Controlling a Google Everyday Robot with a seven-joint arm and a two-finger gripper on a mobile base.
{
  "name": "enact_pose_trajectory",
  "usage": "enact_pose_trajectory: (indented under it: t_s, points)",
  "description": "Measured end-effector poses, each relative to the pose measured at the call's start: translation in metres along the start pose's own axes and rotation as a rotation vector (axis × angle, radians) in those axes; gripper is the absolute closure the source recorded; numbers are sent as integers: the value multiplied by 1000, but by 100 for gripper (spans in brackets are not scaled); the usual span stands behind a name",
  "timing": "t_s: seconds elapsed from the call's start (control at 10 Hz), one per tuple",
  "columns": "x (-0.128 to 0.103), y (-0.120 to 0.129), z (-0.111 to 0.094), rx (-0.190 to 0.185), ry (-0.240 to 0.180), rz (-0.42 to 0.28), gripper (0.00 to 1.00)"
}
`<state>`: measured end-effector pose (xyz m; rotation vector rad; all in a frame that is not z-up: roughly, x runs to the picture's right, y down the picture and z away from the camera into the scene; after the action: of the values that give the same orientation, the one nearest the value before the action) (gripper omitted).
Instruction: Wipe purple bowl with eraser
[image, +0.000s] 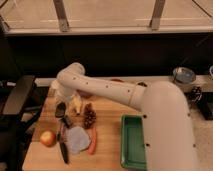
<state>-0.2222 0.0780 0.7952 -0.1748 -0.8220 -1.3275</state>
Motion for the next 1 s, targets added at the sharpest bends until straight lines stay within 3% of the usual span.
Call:
enact_pose_trajectory:
  t_s: [0.2, 0.3, 0.5, 1.0]
  points:
    - [24, 25, -43, 44, 57, 83, 100]
    - [43, 34, -59, 86, 75, 122, 100]
    - [57, 43, -71, 127, 81, 151, 100]
    - [65, 51, -71, 108, 102, 183, 100]
